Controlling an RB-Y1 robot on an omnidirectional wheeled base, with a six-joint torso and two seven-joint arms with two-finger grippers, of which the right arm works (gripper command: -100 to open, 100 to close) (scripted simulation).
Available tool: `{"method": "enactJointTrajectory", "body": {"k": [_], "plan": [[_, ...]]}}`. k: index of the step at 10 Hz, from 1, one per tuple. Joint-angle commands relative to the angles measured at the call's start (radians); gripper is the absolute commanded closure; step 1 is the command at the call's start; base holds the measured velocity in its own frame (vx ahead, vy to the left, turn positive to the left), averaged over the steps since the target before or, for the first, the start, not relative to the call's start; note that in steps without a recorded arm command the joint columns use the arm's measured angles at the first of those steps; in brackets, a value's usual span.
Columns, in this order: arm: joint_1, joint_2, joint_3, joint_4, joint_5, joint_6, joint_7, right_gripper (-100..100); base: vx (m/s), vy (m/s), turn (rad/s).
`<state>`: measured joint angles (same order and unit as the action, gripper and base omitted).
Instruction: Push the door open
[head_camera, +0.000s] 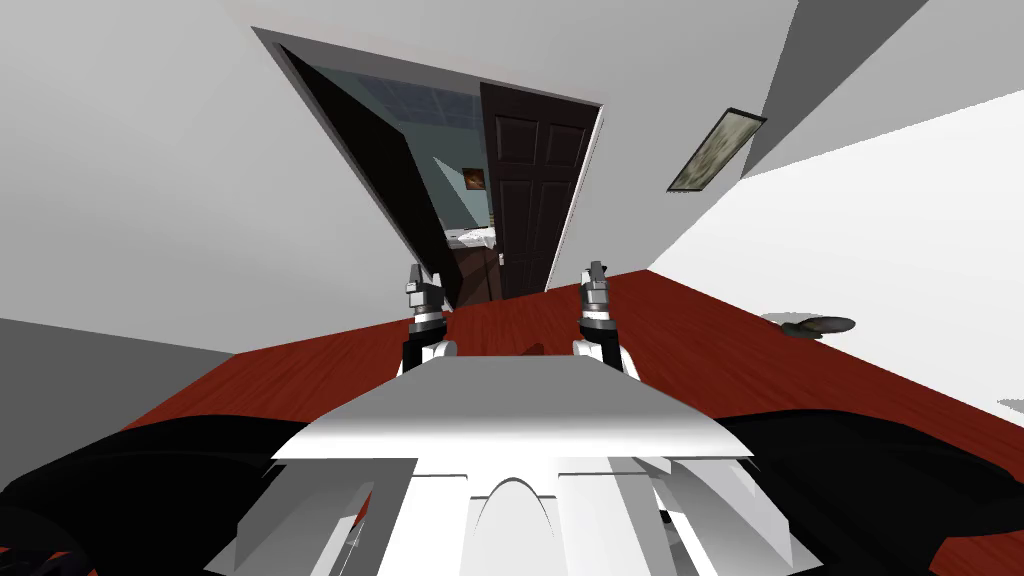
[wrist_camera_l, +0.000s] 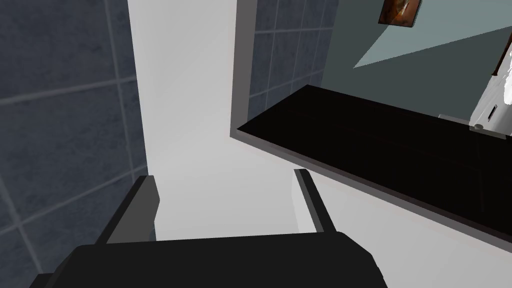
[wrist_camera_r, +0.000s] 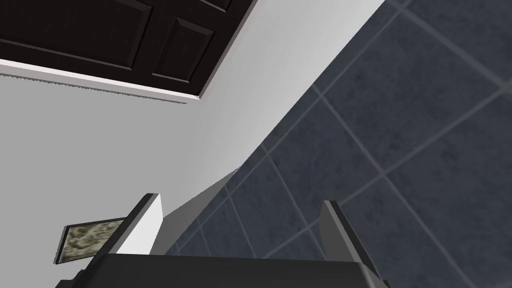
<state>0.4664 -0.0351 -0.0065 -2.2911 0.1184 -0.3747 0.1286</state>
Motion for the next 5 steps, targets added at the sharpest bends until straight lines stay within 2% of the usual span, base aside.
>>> {"method": "enactJointTrajectory", "body": {"k": [1, 3, 5], "plan": [[-0.01, -0.005, -0.004, 0.028, -0.005, -0.007, -0.002, -100, 0.042, -0.001, 0.058], [-0.028, -0.013, -0.01, 0.078, -0.014, -0.02, -0.006, -100, 0.089, 0.015, 0.109], [-0.039, -0.017, -0.015, 0.11, -0.02, -0.029, -0.009, -100, 0.085, 0.021, 0.052]]}}
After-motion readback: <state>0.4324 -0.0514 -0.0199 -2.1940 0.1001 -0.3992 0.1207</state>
